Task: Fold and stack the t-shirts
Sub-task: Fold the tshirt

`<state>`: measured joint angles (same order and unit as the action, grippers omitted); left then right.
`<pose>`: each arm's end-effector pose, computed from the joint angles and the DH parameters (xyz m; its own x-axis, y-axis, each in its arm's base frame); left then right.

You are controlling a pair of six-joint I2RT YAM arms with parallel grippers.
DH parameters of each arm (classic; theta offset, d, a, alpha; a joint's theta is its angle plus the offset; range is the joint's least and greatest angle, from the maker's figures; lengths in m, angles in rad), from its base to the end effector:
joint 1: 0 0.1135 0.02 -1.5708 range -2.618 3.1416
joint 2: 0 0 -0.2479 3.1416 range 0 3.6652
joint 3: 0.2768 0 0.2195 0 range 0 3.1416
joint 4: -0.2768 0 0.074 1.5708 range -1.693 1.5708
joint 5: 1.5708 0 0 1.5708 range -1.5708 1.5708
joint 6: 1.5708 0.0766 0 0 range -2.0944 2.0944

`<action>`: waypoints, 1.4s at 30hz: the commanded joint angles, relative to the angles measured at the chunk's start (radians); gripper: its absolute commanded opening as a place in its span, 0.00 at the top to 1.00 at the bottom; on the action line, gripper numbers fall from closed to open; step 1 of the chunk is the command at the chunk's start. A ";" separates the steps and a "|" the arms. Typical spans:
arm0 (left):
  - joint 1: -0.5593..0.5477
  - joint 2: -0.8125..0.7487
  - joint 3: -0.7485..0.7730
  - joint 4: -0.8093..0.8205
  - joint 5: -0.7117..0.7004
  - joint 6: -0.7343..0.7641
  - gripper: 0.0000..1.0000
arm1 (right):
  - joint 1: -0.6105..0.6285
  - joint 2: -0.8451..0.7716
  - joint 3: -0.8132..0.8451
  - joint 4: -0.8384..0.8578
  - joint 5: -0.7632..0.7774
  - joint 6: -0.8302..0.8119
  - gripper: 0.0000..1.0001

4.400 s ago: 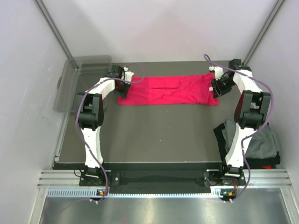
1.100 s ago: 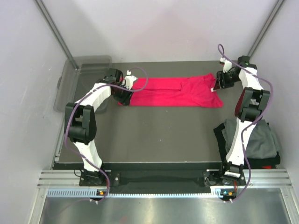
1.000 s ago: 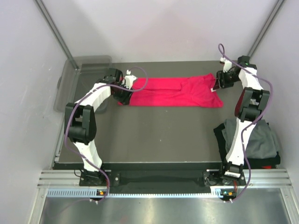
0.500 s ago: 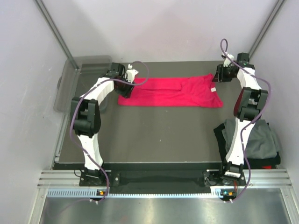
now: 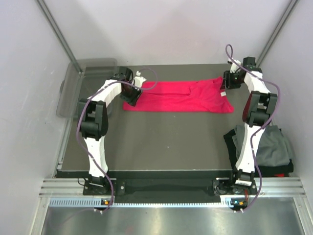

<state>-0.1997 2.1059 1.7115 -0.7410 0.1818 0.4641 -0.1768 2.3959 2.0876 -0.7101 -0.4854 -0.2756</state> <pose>0.4161 -0.0984 0.1656 -0.6739 0.5856 -0.4505 0.6391 0.7680 0.0422 0.4944 -0.0520 0.1541 -0.7831 -0.1046 -0.6130 -0.3102 0.9200 0.2394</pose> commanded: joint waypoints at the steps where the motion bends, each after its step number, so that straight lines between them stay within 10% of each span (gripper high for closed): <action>1: -0.004 -0.110 -0.030 -0.040 -0.008 0.021 0.48 | 0.008 0.008 0.000 -0.046 0.054 0.009 0.52; 10: -0.006 -0.182 -0.079 -0.043 0.005 -0.007 0.48 | 0.040 0.085 0.049 -0.159 0.076 -0.028 0.56; 18: -0.012 -0.216 -0.124 -0.038 -0.057 0.027 0.49 | 0.071 0.114 0.078 -0.132 0.243 -0.036 0.90; 42: -0.023 -0.067 -0.072 -0.100 -0.021 0.327 0.42 | 0.131 0.183 0.296 -0.045 0.398 -0.083 0.92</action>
<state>-0.2138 2.0224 1.6001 -0.8146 0.1341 0.7643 -0.0540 2.5687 2.3714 -0.7990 -0.1093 -0.3462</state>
